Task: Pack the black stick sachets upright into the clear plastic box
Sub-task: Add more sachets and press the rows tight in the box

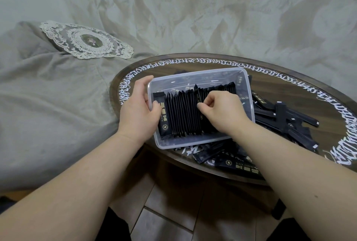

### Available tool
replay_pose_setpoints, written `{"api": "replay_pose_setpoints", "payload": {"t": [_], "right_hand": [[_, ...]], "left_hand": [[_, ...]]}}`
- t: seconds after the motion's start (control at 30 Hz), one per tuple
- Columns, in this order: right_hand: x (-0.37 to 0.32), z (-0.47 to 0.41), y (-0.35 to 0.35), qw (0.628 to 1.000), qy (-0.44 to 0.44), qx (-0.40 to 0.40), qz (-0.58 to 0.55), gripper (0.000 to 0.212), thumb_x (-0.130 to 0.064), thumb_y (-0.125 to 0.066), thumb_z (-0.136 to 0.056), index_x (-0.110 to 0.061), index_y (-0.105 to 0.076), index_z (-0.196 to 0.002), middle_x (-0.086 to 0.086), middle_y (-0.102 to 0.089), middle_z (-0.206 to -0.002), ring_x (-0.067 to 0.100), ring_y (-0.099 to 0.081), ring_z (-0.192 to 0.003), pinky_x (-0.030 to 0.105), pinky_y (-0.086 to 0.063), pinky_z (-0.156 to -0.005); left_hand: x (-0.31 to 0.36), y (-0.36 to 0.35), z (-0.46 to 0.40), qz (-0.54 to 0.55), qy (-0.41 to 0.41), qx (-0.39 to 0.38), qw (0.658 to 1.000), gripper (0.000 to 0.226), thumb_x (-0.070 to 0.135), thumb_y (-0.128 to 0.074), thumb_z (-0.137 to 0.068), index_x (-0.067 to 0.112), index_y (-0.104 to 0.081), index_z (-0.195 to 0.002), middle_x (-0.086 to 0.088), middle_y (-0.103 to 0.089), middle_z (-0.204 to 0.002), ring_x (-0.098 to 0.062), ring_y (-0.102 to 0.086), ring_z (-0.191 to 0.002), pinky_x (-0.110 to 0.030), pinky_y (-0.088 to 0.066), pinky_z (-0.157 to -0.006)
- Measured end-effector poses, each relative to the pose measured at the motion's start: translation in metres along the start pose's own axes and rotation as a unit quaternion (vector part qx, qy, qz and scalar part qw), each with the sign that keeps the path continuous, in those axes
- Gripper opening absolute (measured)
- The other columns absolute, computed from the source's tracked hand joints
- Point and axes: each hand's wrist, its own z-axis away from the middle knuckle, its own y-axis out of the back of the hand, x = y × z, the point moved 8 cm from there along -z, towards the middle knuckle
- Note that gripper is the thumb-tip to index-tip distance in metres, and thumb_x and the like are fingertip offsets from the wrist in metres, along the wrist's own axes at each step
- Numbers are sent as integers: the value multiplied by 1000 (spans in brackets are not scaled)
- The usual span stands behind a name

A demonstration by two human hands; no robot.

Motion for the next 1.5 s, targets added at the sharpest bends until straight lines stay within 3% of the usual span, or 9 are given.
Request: {"api": "replay_pose_setpoints", "payload": {"t": [0.13,0.37,0.47,0.6,0.83,1.07,1.2,1.4,1.5], "right_hand": [[1,-1,-4,1000,8,-11,23,16,-26,-58,-89,-18,-58,-75,-1,-63,-78,23,-59,-84,28,-41,-68],[0,0,-12,998,0,-59,31,21,-26,-59,-90,-17,-59,-71,2,-68,-82,23,-62,-86,27,-45,-72],[6,2,-12,995,-34,-89,-26,27,-28,-61,-89,-10,-66,-70,6,-71,-71,18,-65,-69,29,-53,-71],[11,8,-14,987,-65,-136,-57,25,-23,-62,-87,-8,-67,-67,7,-71,-63,8,-59,-48,21,-48,-59],[3,4,-10,996,-42,-76,0,27,-25,-61,-88,-18,-61,-61,3,-68,-68,25,-67,-79,35,-54,-79],[1,3,-18,995,-31,-89,27,23,-22,-58,-88,-11,-67,-70,7,-69,-73,25,-64,-81,27,-50,-72],[-1,4,-17,996,-15,-80,47,23,-21,-57,-88,-4,-69,-78,11,-69,-78,29,-62,-82,31,-50,-70],[0,7,-15,996,-18,-80,34,28,-28,-58,-90,-7,-69,-76,9,-70,-75,25,-65,-79,33,-53,-75],[3,8,-12,995,-41,-87,4,20,-25,-58,-89,-17,-64,-72,3,-70,-76,22,-67,-82,32,-53,-78]], "left_hand": [[4,0,1,-1,-8,-5,1000,56,6,-55,-82,29,-44,-132,-2,-57,-66,-21,-56,-66,-36,-46,-75],[2,-1,1,0,-2,-3,1000,56,7,-55,-82,29,-44,-131,-2,-57,-66,-19,-54,-64,-36,-46,-73],[0,0,0,-4,3,-3,1000,56,6,-55,-83,29,-43,-132,6,-54,-64,-10,-53,-62,-32,-44,-72],[-2,0,0,2,7,-4,1000,56,6,-55,-82,30,-43,-132,8,-58,-69,-7,-55,-64,-31,-45,-74],[3,0,0,-7,-5,-10,1000,57,6,-55,-82,30,-44,-133,5,-54,-64,-6,-51,-59,-28,-40,-69],[4,-1,0,-13,1,-11,1000,57,6,-55,-82,28,-44,-133,6,-51,-62,-7,-50,-59,-28,-39,-69],[5,-1,0,-16,0,-11,1000,57,6,-55,-82,28,-43,-134,7,-50,-61,-7,-50,-59,-28,-38,-68],[3,0,1,-12,9,-10,1000,57,6,-55,-83,27,-43,-134,10,-50,-62,-5,-51,-60,-28,-38,-69],[3,0,2,-14,10,-8,1000,57,6,-56,-83,28,-43,-134,11,-51,-63,-3,-52,-61,-27,-37,-70]]}}
